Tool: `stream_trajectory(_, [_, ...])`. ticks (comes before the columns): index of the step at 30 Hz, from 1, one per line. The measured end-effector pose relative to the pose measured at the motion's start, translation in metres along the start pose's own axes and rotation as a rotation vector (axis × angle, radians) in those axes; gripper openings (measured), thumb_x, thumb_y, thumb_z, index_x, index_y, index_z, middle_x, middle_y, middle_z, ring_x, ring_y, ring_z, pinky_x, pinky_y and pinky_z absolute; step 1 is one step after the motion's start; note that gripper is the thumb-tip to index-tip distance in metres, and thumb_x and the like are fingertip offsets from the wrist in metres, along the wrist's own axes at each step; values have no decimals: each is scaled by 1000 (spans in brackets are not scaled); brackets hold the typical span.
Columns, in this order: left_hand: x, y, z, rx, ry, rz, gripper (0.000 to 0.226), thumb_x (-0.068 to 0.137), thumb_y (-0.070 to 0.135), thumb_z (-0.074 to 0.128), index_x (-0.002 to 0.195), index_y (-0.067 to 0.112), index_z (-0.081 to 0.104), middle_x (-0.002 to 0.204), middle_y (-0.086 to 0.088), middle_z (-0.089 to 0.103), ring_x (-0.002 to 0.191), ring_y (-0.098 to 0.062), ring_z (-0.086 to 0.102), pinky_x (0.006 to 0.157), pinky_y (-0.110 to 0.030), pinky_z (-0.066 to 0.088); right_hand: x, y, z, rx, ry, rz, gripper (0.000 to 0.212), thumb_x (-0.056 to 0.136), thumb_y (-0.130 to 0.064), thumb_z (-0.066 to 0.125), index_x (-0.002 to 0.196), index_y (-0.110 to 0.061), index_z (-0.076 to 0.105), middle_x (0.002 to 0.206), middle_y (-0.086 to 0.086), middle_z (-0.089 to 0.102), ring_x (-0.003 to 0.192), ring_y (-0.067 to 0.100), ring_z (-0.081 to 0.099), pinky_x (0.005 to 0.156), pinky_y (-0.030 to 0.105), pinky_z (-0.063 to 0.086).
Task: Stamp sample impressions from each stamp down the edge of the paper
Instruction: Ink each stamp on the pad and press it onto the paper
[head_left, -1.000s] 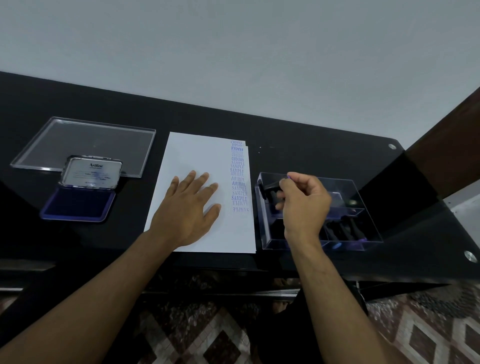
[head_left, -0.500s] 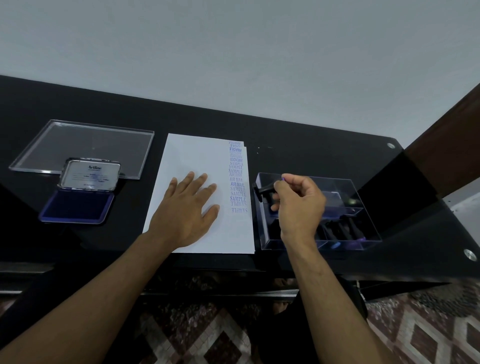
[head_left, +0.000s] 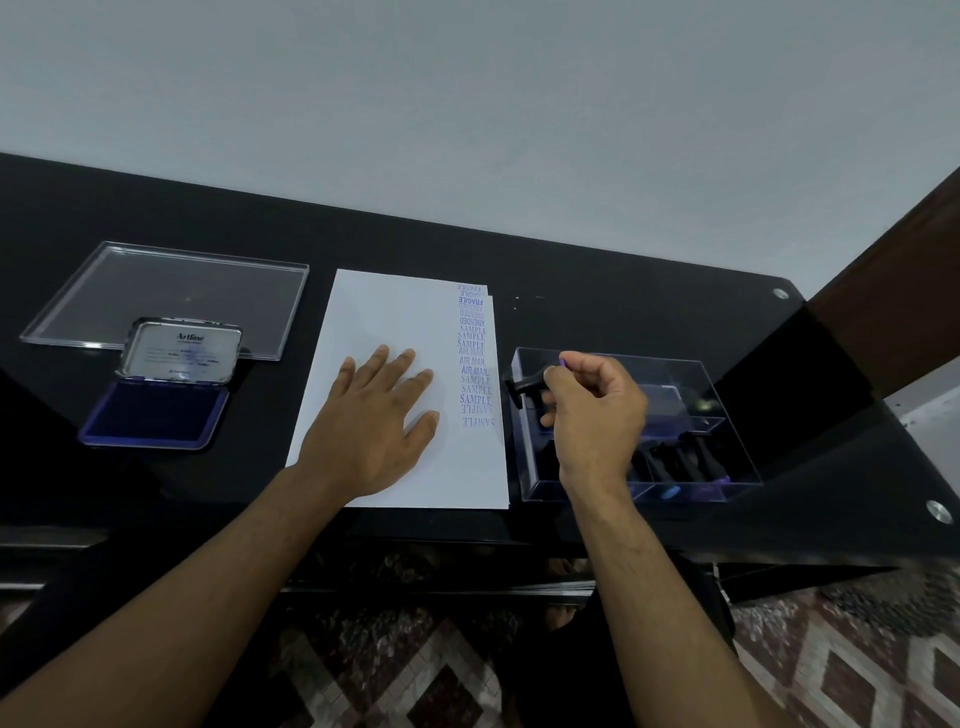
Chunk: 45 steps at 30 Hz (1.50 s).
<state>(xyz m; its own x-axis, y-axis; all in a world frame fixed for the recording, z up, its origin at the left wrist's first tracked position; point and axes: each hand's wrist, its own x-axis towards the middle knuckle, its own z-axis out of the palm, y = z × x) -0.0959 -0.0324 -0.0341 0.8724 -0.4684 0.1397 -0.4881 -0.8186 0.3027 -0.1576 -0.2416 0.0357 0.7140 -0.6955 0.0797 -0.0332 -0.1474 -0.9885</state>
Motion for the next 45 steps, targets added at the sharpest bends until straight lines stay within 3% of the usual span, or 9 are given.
stream_trajectory(9, [1,-1,-2,-21,-7,9,80,91,70,10,153,28,38,167,1,21,156,-23,8,126,-49,5,-2,-4,4,-10,-18,-16,15,77,-16,73,88,-26,72,81,2,72,77,25,71,69,51,60])
stream_trajectory(16, [-3,-6,-20,-182,97,-32,66,96,59,30,150,24,45,163,1,31,154,-19,17,126,-47,7,-18,-17,29,-18,-105,-59,17,77,-14,72,90,-25,72,83,-3,72,77,23,70,69,51,60])
stream_trajectory(26, [-53,-72,-57,-93,163,-184,57,99,52,43,148,22,46,160,-1,36,150,-21,26,124,-49,18,-55,-29,94,-31,-242,-46,17,77,-14,71,88,-27,72,83,-5,72,78,21,70,68,50,60])
stream_trajectory(30, [-84,-100,-75,-74,217,-257,61,95,55,42,145,21,50,154,-3,43,144,-23,34,121,-49,26,-78,-32,126,-82,-316,-93,17,81,-15,72,93,-27,71,85,-9,71,80,15,69,69,45,61])
stream_trajectory(37, [-133,-156,-87,-34,247,-393,72,92,61,33,148,18,47,158,-5,38,151,-25,25,125,-49,14,-116,-45,177,-123,-463,-178,17,81,-16,73,95,-26,71,83,-12,69,78,9,67,67,40,61])
stream_trajectory(42, [-156,-182,-89,-19,259,-453,76,91,64,33,150,17,45,158,-7,38,151,-26,25,124,-52,17,-138,-52,202,-177,-571,-281,17,84,-17,74,100,-23,70,92,-10,69,80,0,63,66,12,53])
stream_trajectory(45, [-166,-191,-88,-2,247,-467,77,91,66,29,152,19,42,161,-5,34,153,-25,20,125,-51,14,-148,-52,213,-226,-626,-346,18,87,-17,73,103,-22,69,100,-8,67,83,0,63,69,13,55])
